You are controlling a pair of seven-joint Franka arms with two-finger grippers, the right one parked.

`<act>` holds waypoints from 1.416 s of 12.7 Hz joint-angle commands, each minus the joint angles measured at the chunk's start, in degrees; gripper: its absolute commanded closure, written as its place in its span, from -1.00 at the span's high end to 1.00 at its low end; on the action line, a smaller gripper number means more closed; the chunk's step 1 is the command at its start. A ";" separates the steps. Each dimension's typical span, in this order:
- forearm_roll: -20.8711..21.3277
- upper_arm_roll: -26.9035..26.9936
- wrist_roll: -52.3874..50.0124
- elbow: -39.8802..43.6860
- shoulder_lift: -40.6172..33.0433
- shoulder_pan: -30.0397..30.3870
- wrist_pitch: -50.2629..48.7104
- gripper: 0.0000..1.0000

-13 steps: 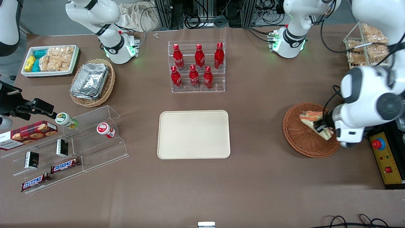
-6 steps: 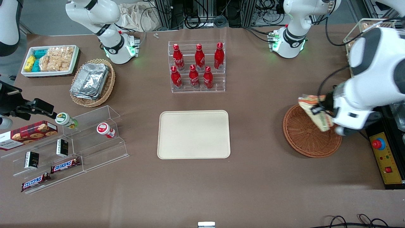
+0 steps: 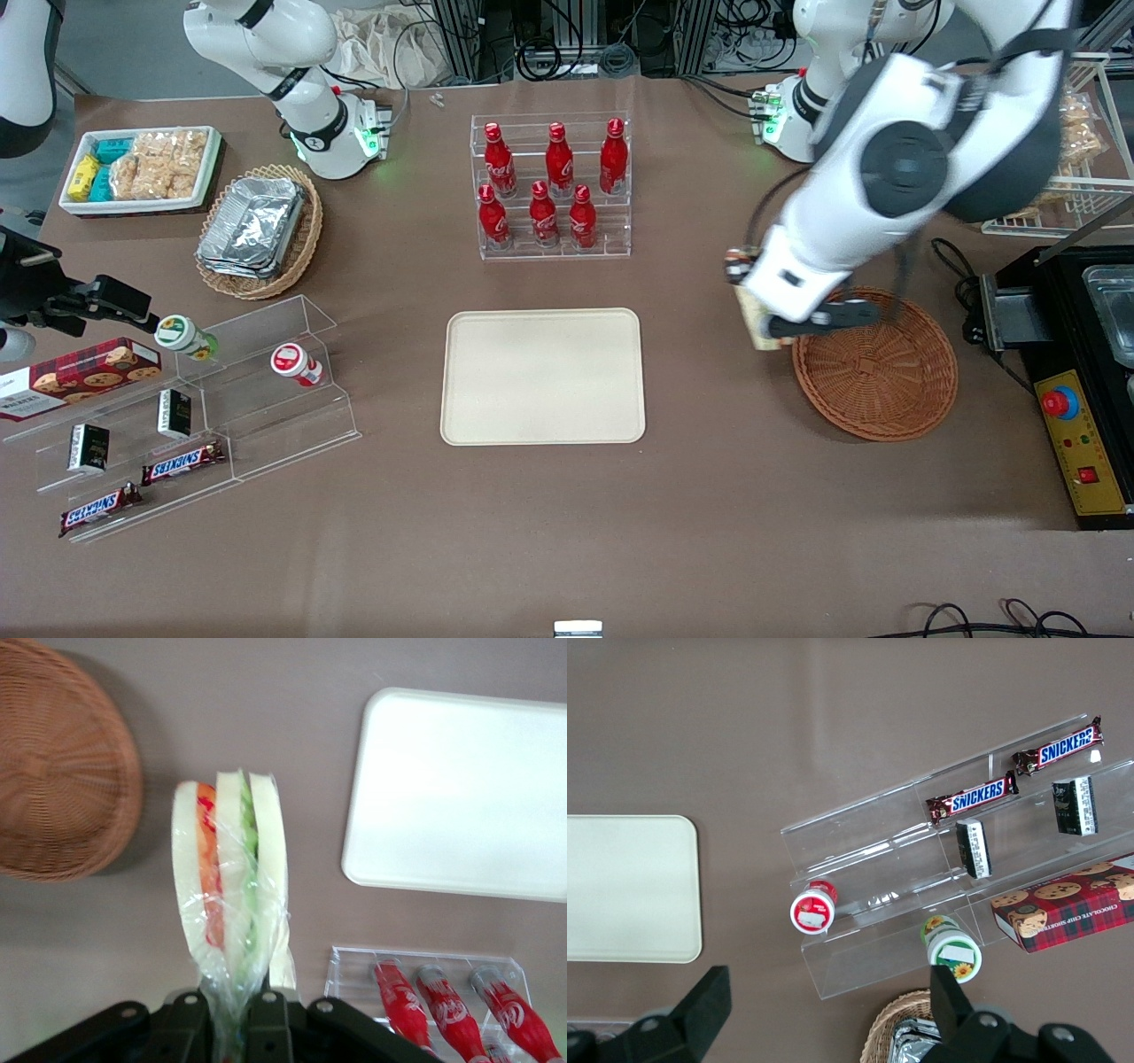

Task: Place sandwich from basket to tray
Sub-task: 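Carry the sandwich over the cream tray and lower it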

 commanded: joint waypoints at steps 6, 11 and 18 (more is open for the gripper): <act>9.25 0.21 -2.16 1.70 18.27 -11.76 23.80 -0.83; 11.46 0.30 -2.16 1.61 27.15 -11.94 29.62 -0.63; 13.05 0.30 -5.76 1.43 24.38 -9.93 24.39 0.99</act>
